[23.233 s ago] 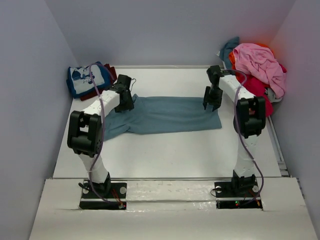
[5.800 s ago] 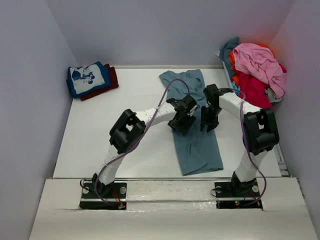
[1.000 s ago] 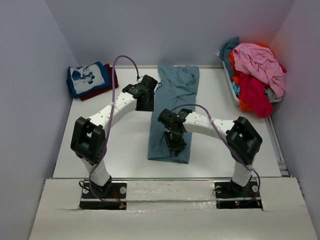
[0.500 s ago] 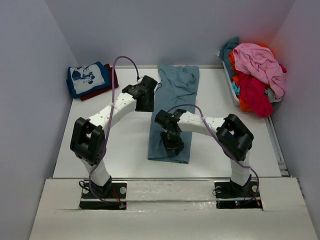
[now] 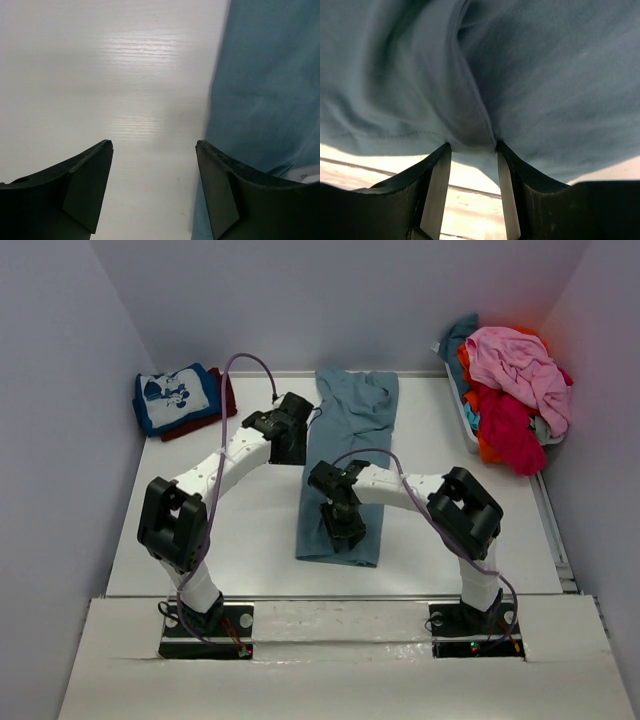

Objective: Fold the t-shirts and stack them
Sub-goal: Grab the bottom of the folded rectangular tshirt with both arms

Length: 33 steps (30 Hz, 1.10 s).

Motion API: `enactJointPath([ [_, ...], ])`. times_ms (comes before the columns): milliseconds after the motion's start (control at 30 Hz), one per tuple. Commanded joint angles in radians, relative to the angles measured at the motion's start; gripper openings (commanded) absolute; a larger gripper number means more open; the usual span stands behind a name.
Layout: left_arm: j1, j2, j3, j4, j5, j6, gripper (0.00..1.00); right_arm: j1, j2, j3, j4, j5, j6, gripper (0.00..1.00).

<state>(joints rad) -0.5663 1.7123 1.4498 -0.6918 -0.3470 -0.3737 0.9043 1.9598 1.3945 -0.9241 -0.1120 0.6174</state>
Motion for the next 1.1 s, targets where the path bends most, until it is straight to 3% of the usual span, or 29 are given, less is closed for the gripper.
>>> enactJointPath([
  [0,0.005,-0.063,-0.014,0.003,-0.017,0.005,0.80,-0.001,0.024,-0.025,0.068,-0.006,-0.004,0.48],
  [133,0.005,-0.065,-0.012,0.000,-0.017,0.004,0.80,-0.001,0.021,-0.035,0.076,0.000,0.001,0.44],
  [233,0.005,-0.063,-0.011,-0.002,-0.017,0.004,0.80,-0.001,0.013,-0.028,0.065,0.006,-0.001,0.32],
  [300,0.005,-0.062,-0.009,-0.002,-0.017,0.002,0.80,-0.001,0.001,-0.019,0.048,0.020,0.002,0.17],
  [400,0.005,-0.062,-0.008,-0.002,-0.017,0.002,0.80,-0.001,-0.016,-0.009,0.031,0.034,0.002,0.07],
  [1067,0.005,-0.053,-0.025,0.009,-0.004,0.015,0.80,-0.001,-0.078,0.051,-0.119,0.078,-0.001,0.11],
])
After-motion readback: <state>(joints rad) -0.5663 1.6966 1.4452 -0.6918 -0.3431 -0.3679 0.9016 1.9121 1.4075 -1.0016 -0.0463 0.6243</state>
